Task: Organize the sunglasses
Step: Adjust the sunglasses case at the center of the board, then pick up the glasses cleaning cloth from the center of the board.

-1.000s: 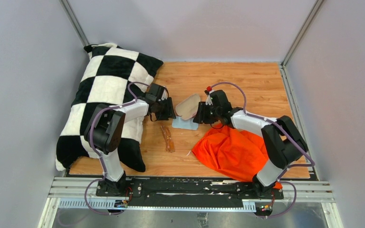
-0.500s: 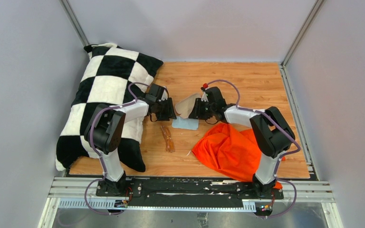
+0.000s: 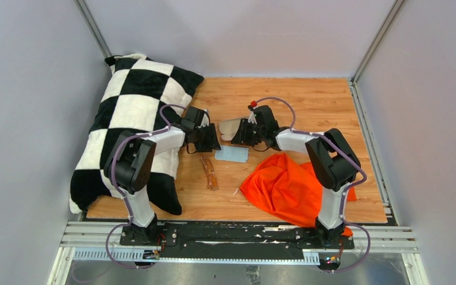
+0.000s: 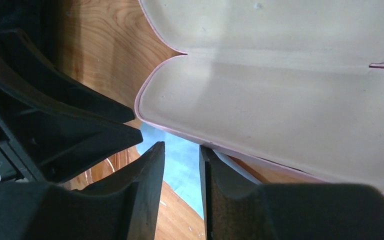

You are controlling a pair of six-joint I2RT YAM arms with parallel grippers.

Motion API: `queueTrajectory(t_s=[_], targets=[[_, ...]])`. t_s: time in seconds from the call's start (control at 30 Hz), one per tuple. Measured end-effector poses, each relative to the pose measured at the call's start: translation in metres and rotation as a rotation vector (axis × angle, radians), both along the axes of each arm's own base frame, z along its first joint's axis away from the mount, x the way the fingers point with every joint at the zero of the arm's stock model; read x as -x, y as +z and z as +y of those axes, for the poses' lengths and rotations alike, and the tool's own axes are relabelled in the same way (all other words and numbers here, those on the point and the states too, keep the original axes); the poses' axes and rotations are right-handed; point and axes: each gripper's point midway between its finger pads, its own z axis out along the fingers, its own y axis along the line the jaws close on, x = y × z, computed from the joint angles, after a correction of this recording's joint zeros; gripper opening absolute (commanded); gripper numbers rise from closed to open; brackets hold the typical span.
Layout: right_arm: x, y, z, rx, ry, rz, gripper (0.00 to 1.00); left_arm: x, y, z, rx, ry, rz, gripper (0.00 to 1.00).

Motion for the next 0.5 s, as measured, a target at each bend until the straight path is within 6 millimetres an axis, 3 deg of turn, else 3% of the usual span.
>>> queueTrajectory(t_s=[0.17,0.4,0.5], targets=[[0.012,0.012,-0.007,-0.01,0.005,-0.014,0.43,0.0,0.0,-0.001,0.001,-0.01,-0.005,0.51],[0.033,0.054,-0.031,-0.035,-0.018,-0.107,0.43,0.003,-0.001,-0.004,-0.017,-0.035,-0.017,0.47],[0.036,0.053,-0.048,-0.027,-0.053,-0.108,0.43,0.007,-0.002,-0.009,-0.017,-0.05,-0.015,0.44]])
